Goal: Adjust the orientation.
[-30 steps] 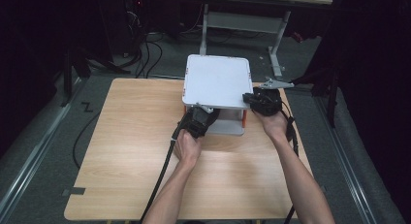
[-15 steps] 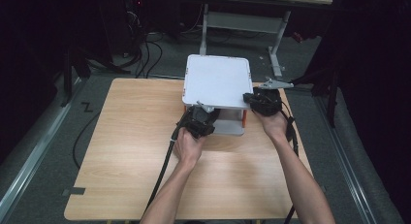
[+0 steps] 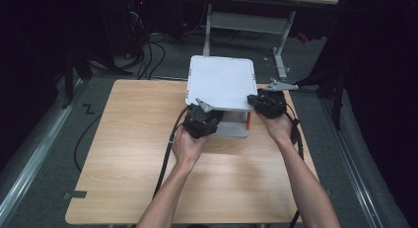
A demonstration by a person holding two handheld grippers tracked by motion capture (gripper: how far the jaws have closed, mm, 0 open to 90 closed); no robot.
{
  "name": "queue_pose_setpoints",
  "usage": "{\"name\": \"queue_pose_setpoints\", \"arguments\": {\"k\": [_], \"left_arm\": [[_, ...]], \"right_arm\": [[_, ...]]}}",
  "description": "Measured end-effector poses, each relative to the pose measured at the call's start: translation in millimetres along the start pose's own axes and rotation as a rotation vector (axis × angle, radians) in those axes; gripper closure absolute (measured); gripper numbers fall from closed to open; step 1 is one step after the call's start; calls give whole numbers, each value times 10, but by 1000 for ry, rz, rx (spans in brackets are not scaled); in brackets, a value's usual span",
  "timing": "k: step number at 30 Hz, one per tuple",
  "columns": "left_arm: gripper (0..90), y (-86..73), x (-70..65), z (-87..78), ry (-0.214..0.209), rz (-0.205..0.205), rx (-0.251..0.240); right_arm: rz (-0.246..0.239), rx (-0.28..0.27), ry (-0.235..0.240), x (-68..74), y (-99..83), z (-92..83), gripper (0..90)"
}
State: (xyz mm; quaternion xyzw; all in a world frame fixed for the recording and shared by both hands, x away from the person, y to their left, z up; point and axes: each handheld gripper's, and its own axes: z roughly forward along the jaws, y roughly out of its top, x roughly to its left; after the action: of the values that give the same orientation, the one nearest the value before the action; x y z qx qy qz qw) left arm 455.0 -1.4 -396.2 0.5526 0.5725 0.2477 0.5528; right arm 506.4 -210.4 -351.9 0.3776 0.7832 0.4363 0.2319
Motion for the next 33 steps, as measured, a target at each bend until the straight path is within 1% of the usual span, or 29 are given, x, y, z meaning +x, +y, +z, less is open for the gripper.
{"name": "queue_pose_setpoints", "arguments": {"k": [2,4,5,7,8,10,11,15,17,18,19,21,22,26,27,28,29,30,31,33], "left_arm": [[399,45,22,-52,-12,-5,-9],[351,88,58,-102,-10,-7,-20],[333,106,80,-135,-9,-1,-22],[307,147,134,-211,-19,-5,-29],[297,170,166,-254,-22,-11,-29],[277,203,230,-331,-32,-37,-33],[268,209,264,-371,-33,-43,-26],[250,149,393,-523,-40,-36,-7],[248,93,461,-584,-48,-41,11],[246,69,479,-597,-46,-36,18],[246,33,499,-609,-40,-18,23],[253,-33,530,-615,-32,4,42],[253,-62,539,-604,-31,5,49],[269,-172,562,-514,-29,30,86],[280,-198,565,-489,-30,41,95],[305,-224,566,-458,-28,51,96],[324,-252,569,-421,-28,57,108],[372,-268,570,-402,-29,59,115],[372,-290,573,-378,-30,66,122],[441,-334,570,-337,-28,89,131]], "right_arm": [[0,-2,1,-2,-1,0,834],[-1,-2,2,-3,-2,1,834],[-1,-2,2,-3,-3,1,834],[-1,-1,3,-4,-4,-1,834],[4,0,3,-2,-6,-2,834],[4,-4,5,-3,-9,0,835],[6,-4,6,-3,-9,0,835],[6,-5,5,-2,-9,0,835],[6,-3,2,-1,-7,1,836],[3,-3,-2,-1,-6,3,836],[2,-5,-2,-1,-5,5,836],[0,-3,-6,7,-3,6,836],[-2,-1,-7,9,-2,5,836],[5,-7,-2,-2,-5,8,837],[7,-7,-1,-3,-6,8,836],[7,-7,-1,-3,-6,8,837],[5,-8,-1,-3,-5,8,836],[4,-5,-2,-3,-2,8,836],[4,-5,-2,-3,-2,8,836],[4,-3,-3,-2,-1,8,837]]}}
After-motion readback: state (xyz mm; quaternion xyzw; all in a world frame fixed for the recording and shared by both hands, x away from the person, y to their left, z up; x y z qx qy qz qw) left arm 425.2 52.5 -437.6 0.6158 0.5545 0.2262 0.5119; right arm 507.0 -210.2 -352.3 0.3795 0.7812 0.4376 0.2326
